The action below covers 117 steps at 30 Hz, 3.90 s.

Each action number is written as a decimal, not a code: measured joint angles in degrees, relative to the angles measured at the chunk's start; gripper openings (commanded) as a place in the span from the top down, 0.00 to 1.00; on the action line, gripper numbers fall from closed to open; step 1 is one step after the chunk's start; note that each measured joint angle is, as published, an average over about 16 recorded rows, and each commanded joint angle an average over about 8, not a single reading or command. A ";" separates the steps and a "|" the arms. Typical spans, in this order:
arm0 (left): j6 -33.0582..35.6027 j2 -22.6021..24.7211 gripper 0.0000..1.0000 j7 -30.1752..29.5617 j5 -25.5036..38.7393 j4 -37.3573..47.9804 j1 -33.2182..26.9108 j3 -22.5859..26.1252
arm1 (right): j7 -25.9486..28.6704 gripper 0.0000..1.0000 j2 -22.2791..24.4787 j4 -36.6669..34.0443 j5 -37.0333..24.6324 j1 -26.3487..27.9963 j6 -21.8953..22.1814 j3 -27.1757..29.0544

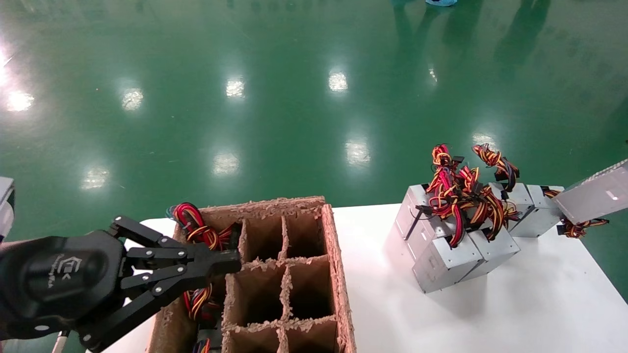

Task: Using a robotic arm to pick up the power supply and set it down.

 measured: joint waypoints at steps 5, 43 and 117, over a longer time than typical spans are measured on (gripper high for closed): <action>0.00 0.00 1.00 0.00 0.00 0.00 0.00 0.00 | -0.90 1.00 1.00 0.82 2.16 -3.91 0.08 1.22; 0.00 0.00 1.00 0.00 0.00 0.00 0.00 0.01 | -0.64 1.00 0.40 11.77 5.39 -20.45 6.91 0.71; 0.00 0.00 1.00 0.01 -0.01 0.00 0.00 0.01 | 11.97 0.00 -17.90 8.61 -21.05 16.25 4.68 -18.23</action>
